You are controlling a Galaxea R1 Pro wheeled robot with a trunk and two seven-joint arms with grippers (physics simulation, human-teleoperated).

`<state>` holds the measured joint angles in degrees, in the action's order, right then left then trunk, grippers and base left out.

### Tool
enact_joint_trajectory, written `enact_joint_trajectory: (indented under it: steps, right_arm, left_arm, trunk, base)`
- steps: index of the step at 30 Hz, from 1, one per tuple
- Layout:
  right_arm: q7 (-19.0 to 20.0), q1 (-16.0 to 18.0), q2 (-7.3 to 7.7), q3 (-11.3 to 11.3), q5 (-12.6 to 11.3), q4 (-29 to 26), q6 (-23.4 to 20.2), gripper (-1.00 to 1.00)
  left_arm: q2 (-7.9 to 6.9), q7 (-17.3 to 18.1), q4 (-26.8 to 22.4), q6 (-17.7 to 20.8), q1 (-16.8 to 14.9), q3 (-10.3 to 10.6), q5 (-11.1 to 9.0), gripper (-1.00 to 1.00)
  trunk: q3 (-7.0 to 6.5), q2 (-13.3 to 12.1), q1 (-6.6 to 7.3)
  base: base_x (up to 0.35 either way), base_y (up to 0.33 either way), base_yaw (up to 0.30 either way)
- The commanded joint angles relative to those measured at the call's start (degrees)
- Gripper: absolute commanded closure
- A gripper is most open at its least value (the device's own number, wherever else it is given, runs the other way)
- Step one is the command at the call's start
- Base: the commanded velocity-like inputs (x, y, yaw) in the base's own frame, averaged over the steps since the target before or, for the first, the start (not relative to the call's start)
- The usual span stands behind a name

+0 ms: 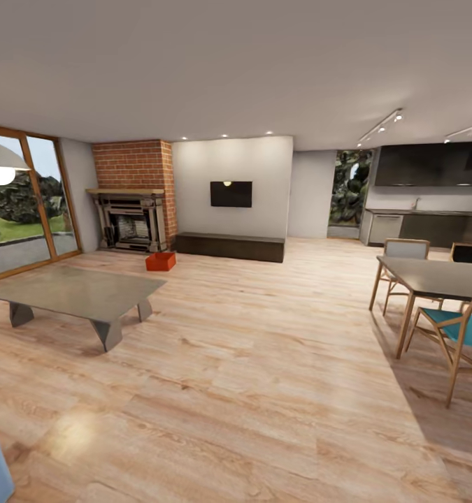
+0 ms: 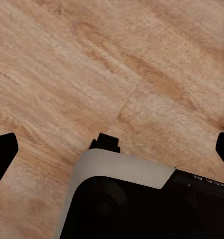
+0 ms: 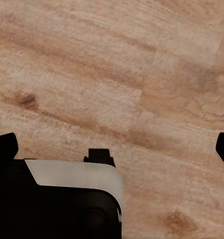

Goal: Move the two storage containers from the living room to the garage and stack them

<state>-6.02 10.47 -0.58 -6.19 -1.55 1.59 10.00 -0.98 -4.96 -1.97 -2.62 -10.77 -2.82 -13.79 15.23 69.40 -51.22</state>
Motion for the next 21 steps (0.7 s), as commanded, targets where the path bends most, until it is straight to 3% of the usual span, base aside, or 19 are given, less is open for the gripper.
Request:
enact_joint_trajectory:
  steps: [1, 21]
  right_arm:
    - [-0.3, 0.1, -0.03, -0.4, -0.2, 0.2, 0.3, -1.0]
    - [-0.3, 0.1, -0.03, -0.4, -0.2, 0.2, 0.3, -1.0]
  left_arm:
    - [0.01, 0.0, 0.0, -0.2, 0.0, -0.3, -0.1, -1.0]
    - [0.01, 0.0, 0.0, -0.3, 0.0, -0.7, -0.4, -1.0]
  trunk:
    - [0.07, 0.0, -0.04]
    - [0.07, 0.0, -0.04]
  base:
    - [0.329, 0.0, 0.0]
    - [0.33, 0.0, 0.0]
